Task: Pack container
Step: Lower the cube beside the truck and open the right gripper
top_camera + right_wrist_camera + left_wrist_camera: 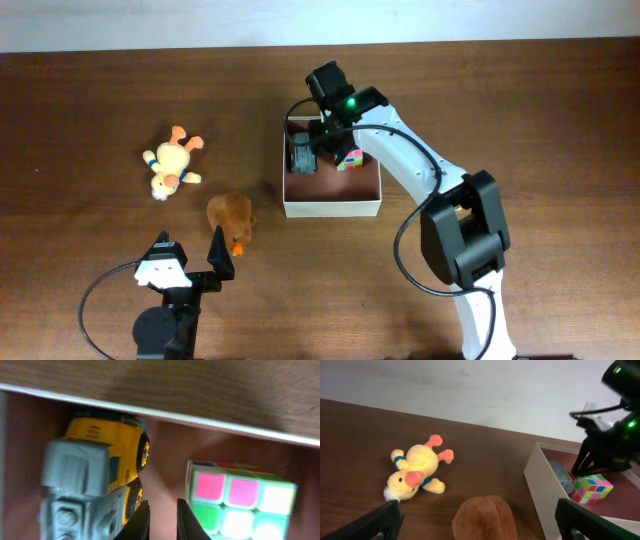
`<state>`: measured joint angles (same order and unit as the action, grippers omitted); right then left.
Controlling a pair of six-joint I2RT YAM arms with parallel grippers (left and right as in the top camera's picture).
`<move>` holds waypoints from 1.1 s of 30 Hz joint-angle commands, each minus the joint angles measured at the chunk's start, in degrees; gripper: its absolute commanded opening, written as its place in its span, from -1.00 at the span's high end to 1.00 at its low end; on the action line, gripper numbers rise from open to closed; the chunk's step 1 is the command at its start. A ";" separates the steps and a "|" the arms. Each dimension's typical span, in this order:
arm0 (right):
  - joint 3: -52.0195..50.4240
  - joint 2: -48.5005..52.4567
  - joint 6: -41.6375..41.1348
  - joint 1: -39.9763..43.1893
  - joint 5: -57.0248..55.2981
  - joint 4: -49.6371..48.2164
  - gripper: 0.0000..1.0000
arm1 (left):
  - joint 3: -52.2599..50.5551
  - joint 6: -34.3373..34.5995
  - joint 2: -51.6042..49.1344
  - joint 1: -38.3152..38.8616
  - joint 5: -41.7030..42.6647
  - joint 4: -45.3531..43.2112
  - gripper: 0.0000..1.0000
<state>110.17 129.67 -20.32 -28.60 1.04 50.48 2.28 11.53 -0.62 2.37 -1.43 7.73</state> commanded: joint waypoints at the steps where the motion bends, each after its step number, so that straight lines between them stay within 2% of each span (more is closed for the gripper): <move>1: -0.57 1.57 1.46 -0.37 0.87 -0.39 0.71 | -0.31 -1.11 0.28 -0.28 0.63 -0.02 -0.99; 10: -0.57 1.88 3.04 -0.11 -0.68 -0.39 0.71 | -0.33 -1.11 0.28 -0.28 0.61 -0.02 -0.98; 17: -0.57 1.88 4.09 0.09 -6.05 0.15 0.71 | -0.31 -1.11 0.26 -0.28 0.63 -0.02 -0.99; 33: -0.57 1.88 6.45 2.10 -6.25 -0.70 0.69 | -0.33 -1.11 0.28 -0.28 0.61 -0.02 -0.99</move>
<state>110.06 130.80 -15.16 -26.81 -3.68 50.26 2.28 11.53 -0.62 2.37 -1.45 7.73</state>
